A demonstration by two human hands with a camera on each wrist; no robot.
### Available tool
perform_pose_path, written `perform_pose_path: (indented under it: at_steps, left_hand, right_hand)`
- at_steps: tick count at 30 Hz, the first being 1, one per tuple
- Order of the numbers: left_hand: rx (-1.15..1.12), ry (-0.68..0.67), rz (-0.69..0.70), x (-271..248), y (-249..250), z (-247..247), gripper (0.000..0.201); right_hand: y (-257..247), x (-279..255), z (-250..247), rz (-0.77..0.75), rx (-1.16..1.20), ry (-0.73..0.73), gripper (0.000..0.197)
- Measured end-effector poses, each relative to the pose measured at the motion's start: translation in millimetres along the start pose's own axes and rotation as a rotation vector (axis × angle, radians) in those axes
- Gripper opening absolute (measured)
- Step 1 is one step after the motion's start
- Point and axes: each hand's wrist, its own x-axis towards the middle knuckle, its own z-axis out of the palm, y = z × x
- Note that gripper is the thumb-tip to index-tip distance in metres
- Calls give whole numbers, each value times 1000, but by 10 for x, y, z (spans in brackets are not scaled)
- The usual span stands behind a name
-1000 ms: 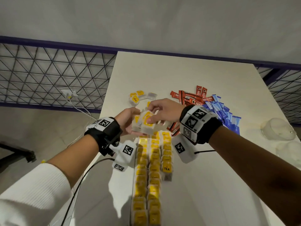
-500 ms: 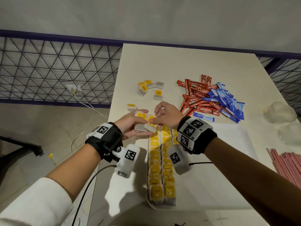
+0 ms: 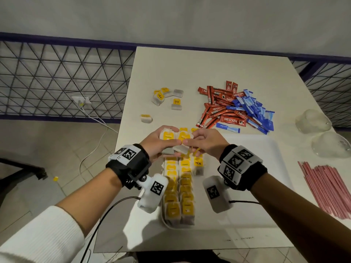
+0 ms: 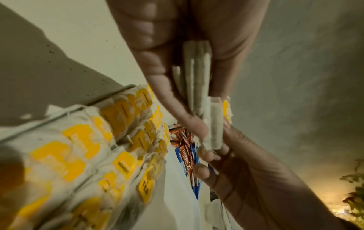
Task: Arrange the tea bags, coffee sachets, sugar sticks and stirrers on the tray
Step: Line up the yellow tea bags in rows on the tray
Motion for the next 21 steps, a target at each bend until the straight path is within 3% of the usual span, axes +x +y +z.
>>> perform_pose_path:
  at_steps: [5, 10, 21]
  left_hand:
    - [130, -64, -5, -54, -59, 226, 22]
    - [217, -3, -47, -102, -157, 500, 5]
    - [305, 127, -165, -237, -579, 713, 13]
  right_hand:
    - [136, -140, -187, 19, -13, -34, 16]
    - [294, -269, -372, 22, 3, -71, 15]
    - [595, -450, -488, -8, -73, -171, 14]
